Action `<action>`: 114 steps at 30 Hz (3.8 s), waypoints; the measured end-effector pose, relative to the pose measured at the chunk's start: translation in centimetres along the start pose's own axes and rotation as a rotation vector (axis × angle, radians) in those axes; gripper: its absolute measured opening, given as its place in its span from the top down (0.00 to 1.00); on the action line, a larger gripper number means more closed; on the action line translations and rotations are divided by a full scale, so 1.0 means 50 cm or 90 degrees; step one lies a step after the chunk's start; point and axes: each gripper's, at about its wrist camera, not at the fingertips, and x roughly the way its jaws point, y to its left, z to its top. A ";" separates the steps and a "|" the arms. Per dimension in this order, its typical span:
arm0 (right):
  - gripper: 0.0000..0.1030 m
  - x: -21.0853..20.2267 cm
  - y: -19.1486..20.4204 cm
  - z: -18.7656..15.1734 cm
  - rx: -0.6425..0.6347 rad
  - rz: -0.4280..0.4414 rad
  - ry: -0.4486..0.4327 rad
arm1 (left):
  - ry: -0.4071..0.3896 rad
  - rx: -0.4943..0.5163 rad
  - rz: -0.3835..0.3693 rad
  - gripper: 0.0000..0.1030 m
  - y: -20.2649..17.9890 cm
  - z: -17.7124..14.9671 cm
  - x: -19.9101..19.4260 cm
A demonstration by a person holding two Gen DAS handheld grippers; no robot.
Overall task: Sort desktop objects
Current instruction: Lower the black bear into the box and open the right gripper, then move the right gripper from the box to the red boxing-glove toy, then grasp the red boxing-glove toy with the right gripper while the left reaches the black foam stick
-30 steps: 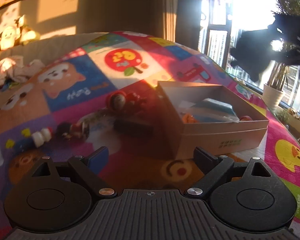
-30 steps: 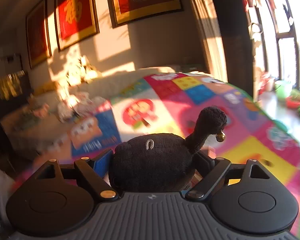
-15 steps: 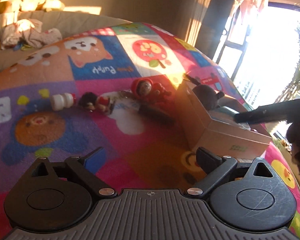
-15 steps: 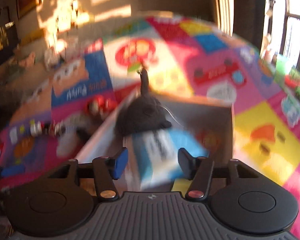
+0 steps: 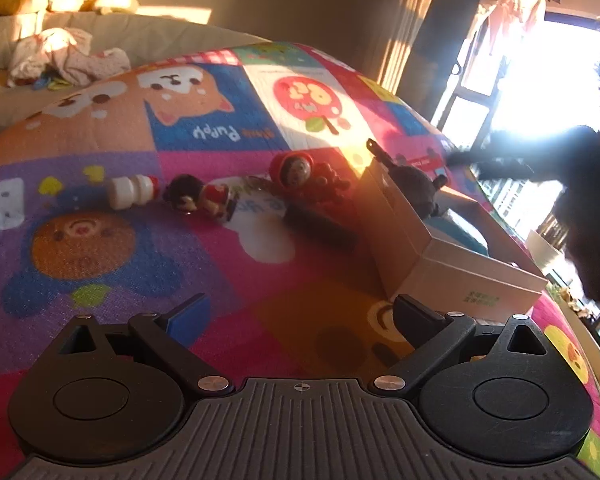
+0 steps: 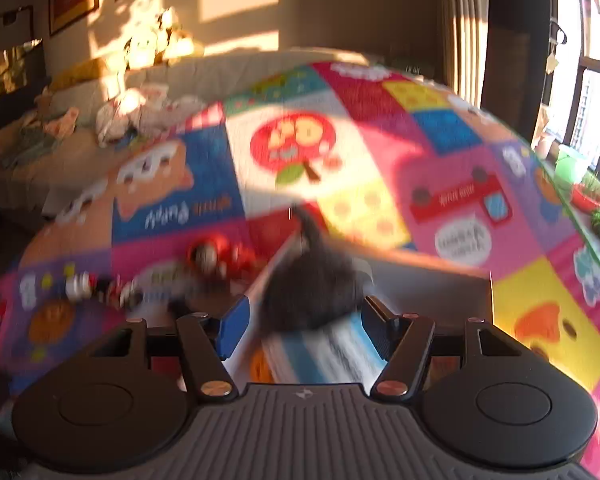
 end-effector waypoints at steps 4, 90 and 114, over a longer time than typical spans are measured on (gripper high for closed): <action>0.59 0.089 0.025 0.057 -0.008 -0.035 -0.020 | -0.005 0.003 0.000 0.03 0.000 -0.003 -0.001; 0.45 -0.107 0.002 -0.207 -0.070 0.104 0.108 | 0.078 0.220 0.054 0.00 -0.138 -0.063 0.017; 0.10 -0.147 -0.163 -0.294 0.096 -0.037 -0.031 | 0.112 0.234 0.029 0.68 -0.168 -0.069 0.014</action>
